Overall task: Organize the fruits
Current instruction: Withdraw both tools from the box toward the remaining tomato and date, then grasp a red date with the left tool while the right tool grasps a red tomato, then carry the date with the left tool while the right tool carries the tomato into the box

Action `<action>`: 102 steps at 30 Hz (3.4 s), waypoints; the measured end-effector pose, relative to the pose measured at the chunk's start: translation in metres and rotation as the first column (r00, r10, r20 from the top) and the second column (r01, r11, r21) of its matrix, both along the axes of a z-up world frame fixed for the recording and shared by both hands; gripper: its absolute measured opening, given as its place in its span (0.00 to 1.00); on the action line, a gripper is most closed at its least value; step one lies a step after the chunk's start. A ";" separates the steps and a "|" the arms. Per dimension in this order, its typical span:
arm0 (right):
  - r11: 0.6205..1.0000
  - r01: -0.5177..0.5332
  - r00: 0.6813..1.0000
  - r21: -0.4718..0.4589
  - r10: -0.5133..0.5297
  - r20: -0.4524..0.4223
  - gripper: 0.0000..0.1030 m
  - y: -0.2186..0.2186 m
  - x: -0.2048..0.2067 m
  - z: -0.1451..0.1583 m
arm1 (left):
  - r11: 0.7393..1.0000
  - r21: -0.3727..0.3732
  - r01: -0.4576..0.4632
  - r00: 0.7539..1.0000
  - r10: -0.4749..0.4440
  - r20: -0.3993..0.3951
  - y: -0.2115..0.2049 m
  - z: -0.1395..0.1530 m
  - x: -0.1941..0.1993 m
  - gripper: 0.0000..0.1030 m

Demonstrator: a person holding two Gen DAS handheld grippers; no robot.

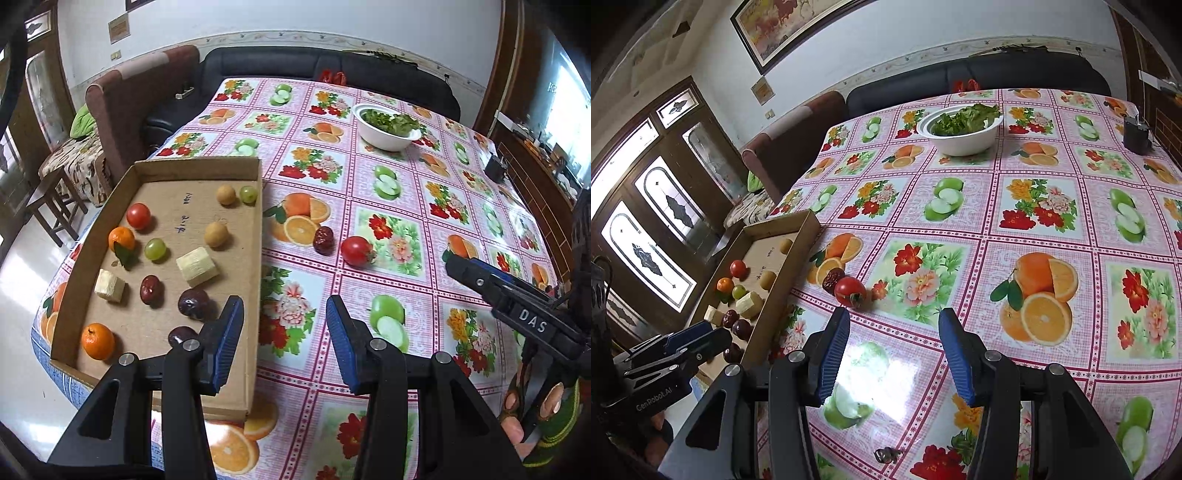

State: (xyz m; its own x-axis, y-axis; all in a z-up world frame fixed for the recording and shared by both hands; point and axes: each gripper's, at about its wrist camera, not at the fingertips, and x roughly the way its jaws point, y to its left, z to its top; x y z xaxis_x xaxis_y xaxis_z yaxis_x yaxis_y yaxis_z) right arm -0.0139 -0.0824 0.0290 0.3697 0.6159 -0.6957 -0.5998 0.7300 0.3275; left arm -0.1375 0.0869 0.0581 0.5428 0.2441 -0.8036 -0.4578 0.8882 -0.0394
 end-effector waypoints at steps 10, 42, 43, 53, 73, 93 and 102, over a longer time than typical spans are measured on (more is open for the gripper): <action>0.997 -0.069 0.998 -0.018 0.069 -0.009 0.50 0.028 -0.002 -0.013 | 1.000 -0.012 -0.003 1.000 0.003 -0.011 0.003 -0.005 0.005 0.43; 0.993 -0.084 0.996 -0.088 0.086 0.008 0.32 0.061 0.024 -0.031 | 0.999 -0.039 0.003 0.998 -0.005 -0.065 0.017 -0.030 0.055 0.49; 0.994 -0.074 0.997 -0.082 0.075 0.006 0.32 0.054 0.024 -0.030 | 0.999 -0.038 -0.001 0.997 -0.001 -0.072 0.016 -0.033 0.061 0.49; 1.000 0.014 1.000 -0.019 -0.014 -0.011 0.32 -0.003 0.022 -0.016 | 1.000 -0.012 -0.017 0.978 0.014 -0.208 0.009 -0.078 0.134 0.52; 1.000 -0.011 1.000 0.016 0.011 0.020 0.31 -0.005 -0.010 0.005 | 1.000 0.010 -0.019 0.996 0.020 -0.083 -0.005 -0.038 0.064 0.21; 0.990 -0.136 0.989 0.027 0.135 0.058 0.31 0.058 -0.045 0.027 | 0.981 0.065 -0.183 0.983 0.184 -0.010 0.048 -0.014 -0.006 0.21; 0.985 -0.170 0.983 0.026 0.168 0.069 0.31 0.079 -0.050 0.032 | 0.977 0.050 -0.207 0.978 0.208 -0.010 0.062 -0.017 -0.020 0.21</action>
State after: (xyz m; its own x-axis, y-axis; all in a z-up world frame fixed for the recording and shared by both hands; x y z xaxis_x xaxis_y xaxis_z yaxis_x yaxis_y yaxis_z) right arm -0.0641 -0.0031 0.0612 0.3033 0.6946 -0.6523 -0.7350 0.6062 0.3038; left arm -0.1571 0.1490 0.0412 0.4645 0.3890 -0.7955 -0.6325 0.7745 0.0094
